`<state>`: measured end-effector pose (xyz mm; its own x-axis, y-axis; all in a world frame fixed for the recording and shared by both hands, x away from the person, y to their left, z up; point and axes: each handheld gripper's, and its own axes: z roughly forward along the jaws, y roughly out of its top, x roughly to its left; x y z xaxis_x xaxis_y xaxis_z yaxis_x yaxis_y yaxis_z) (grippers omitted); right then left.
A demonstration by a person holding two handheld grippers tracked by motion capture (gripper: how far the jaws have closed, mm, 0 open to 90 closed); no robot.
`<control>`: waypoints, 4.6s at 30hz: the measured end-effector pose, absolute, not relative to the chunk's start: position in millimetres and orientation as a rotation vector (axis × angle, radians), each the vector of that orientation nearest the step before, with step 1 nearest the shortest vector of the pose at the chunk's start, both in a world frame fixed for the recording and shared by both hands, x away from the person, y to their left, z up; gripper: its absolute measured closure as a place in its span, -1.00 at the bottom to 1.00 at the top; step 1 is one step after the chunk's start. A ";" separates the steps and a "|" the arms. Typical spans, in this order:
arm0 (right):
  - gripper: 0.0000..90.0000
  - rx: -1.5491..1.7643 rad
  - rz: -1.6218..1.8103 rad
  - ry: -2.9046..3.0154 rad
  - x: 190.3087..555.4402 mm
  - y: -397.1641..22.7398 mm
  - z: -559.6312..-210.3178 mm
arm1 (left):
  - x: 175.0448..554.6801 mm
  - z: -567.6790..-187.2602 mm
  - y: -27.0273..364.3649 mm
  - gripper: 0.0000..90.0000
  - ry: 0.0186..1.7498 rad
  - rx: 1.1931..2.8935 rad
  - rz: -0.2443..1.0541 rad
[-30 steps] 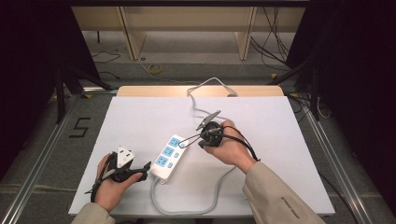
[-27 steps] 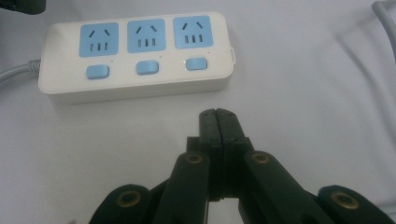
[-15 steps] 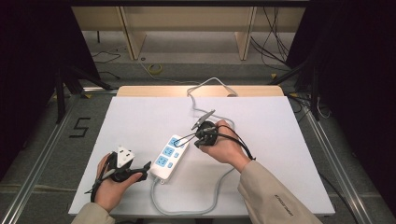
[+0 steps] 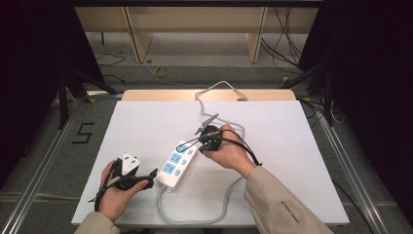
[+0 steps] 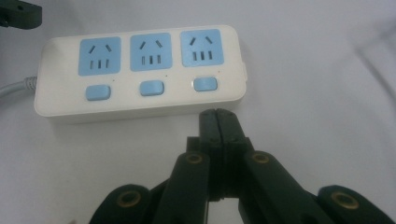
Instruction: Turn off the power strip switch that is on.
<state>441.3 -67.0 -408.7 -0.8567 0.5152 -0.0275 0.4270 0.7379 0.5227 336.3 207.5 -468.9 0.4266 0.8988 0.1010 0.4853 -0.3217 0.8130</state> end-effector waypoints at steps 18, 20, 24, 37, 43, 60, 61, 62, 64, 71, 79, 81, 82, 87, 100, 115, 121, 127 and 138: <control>1.00 0.756 0.752 2.783 448.4 -56.2 -414.7 | 336.4 -469.1 207.7 -0.65 1.172 1.956 0.723; 1.00 0.752 0.746 2.786 449.2 -54.5 -415.6 | 336.3 -469.1 207.4 -0.65 1.173 1.951 0.724; 1.00 0.761 0.751 2.784 451.1 -49.9 -416.2 | 336.4 -469.3 207.5 -0.65 1.174 1.946 0.724; 1.00 0.783 0.735 2.784 457.9 -40.3 -418.4 | 336.8 -469.1 207.0 -0.65 1.169 1.950 0.724; 1.00 0.793 0.728 2.783 459.7 -37.6 -419.7 | 336.9 -468.8 206.4 -0.65 1.168 1.947 0.726; 1.00 0.803 0.710 2.790 466.5 -21.9 -426.2 | 337.1 -468.8 205.1 -0.65 1.164 1.954 0.723; 1.00 0.803 0.710 2.789 466.3 -20.8 -426.8 | 337.2 -468.9 205.1 -0.65 1.163 1.951 0.725; 1.00 0.802 0.705 2.789 466.2 -19.6 -427.4 | 337.1 -468.8 205.2 -0.65 1.163 1.952 0.725; 1.00 0.809 0.695 2.787 467.0 -18.0 -429.3 | 337.2 -468.9 205.1 -0.65 1.163 1.953 0.724; 1.00 0.826 0.669 2.798 470.2 -16.4 -433.5 | 337.3 -468.8 205.1 -0.65 1.162 1.956 0.724; 1.00 0.818 0.651 2.811 470.6 -14.3 -436.5 | 337.3 -468.5 205.0 -0.65 1.160 1.959 0.725; 1.00 0.820 0.652 2.813 471.1 -13.9 -437.4 | 337.3 -468.6 205.0 -0.65 1.161 1.958 0.725; 1.00 0.825 0.651 2.813 471.0 -13.7 -437.8 | 337.3 -468.6 205.0 -0.65 1.160 1.959 0.726; 1.00 0.819 0.646 2.818 471.7 -12.8 -438.9 | 337.4 -468.5 205.1 -0.65 1.160 1.958 0.726; 1.00 0.839 0.623 2.818 472.8 -11.1 -438.4 | 337.4 -468.5 204.3 -0.65 1.157 1.963 0.730; 1.00 0.856 0.598 2.812 472.0 -9.4 -439.0 | 336.9 -468.5 203.5 -0.65 1.153 1.963 0.731; 1.00 0.840 0.605 2.806 470.9 -9.3 -439.2 | 337.3 -468.9 203.9 -0.65 1.156 1.967 0.728; 1.00 0.830 0.619 2.799 469.7 -10.9 -439.8 | 337.3 -469.3 203.8 -0.65 1.157 1.963 0.726; 0.93 0.824 0.678 2.776 467.1 -26.4 -431.3 | 337.5 -470.1 204.7 -0.65 1.163 1.966 0.720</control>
